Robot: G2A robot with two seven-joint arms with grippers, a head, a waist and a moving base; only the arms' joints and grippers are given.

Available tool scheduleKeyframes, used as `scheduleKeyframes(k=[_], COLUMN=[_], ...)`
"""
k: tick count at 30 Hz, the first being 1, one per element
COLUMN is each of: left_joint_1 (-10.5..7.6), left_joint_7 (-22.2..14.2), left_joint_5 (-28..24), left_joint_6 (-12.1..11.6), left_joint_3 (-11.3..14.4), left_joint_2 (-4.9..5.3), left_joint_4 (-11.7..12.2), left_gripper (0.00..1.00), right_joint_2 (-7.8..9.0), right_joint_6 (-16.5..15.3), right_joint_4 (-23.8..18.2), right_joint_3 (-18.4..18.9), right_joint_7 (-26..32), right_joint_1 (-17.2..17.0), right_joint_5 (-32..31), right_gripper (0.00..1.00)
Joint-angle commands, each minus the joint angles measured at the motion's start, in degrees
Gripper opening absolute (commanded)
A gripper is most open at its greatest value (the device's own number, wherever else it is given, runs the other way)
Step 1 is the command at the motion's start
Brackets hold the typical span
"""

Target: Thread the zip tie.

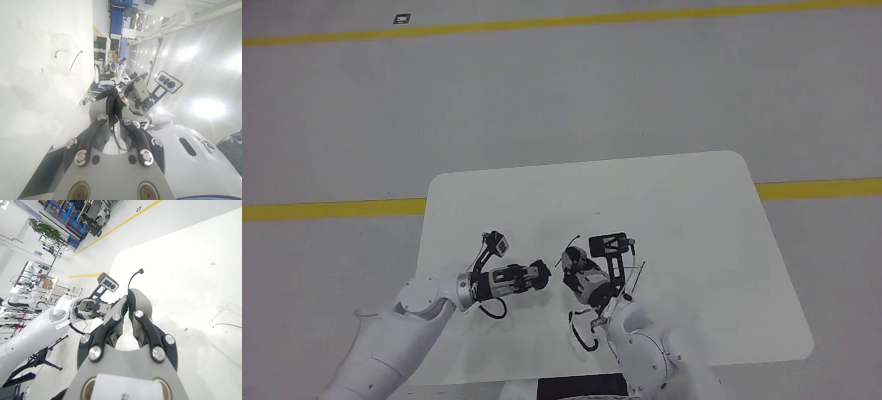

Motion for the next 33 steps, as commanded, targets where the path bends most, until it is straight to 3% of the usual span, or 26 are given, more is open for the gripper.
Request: scheduleKeyframes(k=[1, 10, 16, 20, 33], left_joint_1=[-0.06, -0.06, 0.43, 0.81, 0.9], left_joint_7=[1.82, 1.82, 3.79, 3.89, 3.86], left_joint_5=[1.05, 1.05, 1.45, 1.52, 1.76], left_joint_6=[-0.01, -0.01, -0.01, -0.01, 0.18], left_joint_3=[-0.28, -0.28, -0.09, -0.55, -0.65], left_joint_2=[-0.01, -0.01, -0.07, 0.06, 0.12], left_joint_4=[0.18, 0.18, -1.16, -1.59, -1.68], left_gripper=[0.0, 0.0, 0.0, 0.0, 0.0], right_joint_2=[0.18, 0.29, 0.38, 0.6, 0.98], right_joint_6=[-0.44, -0.8, 3.57, 4.54, 3.51], right_joint_4=[-0.58, 0.21, 1.47, 1.66, 2.25], right_joint_3=[-0.37, -0.53, -2.22, -2.74, -3.45], right_joint_7=[-3.05, -2.94, -2.37, -2.37, -2.6], right_joint_1=[0.12, 0.45, 0.94, 1.39, 1.91], right_joint_5=[-2.49, -3.62, -6.64, -6.12, -5.95], right_gripper=[0.0, 0.0, 0.0, 0.0, 0.0])
